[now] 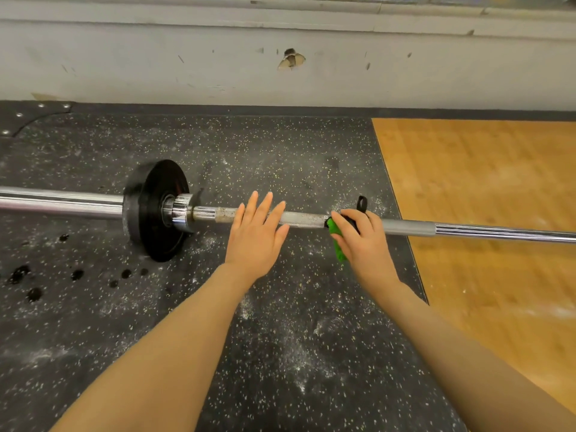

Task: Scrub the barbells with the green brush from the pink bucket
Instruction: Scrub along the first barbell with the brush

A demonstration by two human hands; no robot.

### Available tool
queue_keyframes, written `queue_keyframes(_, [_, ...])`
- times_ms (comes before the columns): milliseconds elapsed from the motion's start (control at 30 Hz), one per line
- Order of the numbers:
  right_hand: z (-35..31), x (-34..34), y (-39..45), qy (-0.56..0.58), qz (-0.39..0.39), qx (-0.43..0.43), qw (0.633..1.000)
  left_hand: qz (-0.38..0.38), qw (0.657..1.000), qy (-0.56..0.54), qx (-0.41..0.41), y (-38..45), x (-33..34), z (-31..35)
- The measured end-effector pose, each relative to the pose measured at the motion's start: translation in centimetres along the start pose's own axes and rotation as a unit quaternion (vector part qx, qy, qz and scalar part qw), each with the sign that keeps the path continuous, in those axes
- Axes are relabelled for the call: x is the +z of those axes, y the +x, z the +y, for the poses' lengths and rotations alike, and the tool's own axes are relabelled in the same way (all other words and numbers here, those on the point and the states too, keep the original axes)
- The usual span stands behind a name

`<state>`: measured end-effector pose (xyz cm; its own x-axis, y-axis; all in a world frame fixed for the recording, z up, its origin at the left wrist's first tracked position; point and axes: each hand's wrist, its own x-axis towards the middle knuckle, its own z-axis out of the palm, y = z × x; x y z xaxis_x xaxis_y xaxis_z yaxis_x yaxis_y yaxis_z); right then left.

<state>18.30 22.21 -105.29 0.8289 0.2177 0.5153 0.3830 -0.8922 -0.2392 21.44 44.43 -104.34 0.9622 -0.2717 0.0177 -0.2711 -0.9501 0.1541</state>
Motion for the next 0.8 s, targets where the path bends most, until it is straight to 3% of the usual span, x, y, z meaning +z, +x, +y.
queue_keyframes(267, [-1.6, 4.4, 5.3, -0.053, -0.010, -0.044, 0.998, -0.052, 0.998, -0.031, -0.006, 4.8, -1.2, -0.6])
queue_keyframes(600, [4.9, 2.2, 4.1, -0.079, -0.015, -0.020, 0.997, -0.025, 0.999, -0.028, 0.006, 5.4, -0.4, -1.0])
queue_keyframes(800, [3.0, 3.3, 4.6, -0.079, -0.007, -0.006, 0.997, -0.003, 1.000, -0.022, -0.001, 5.1, -0.3, -0.6])
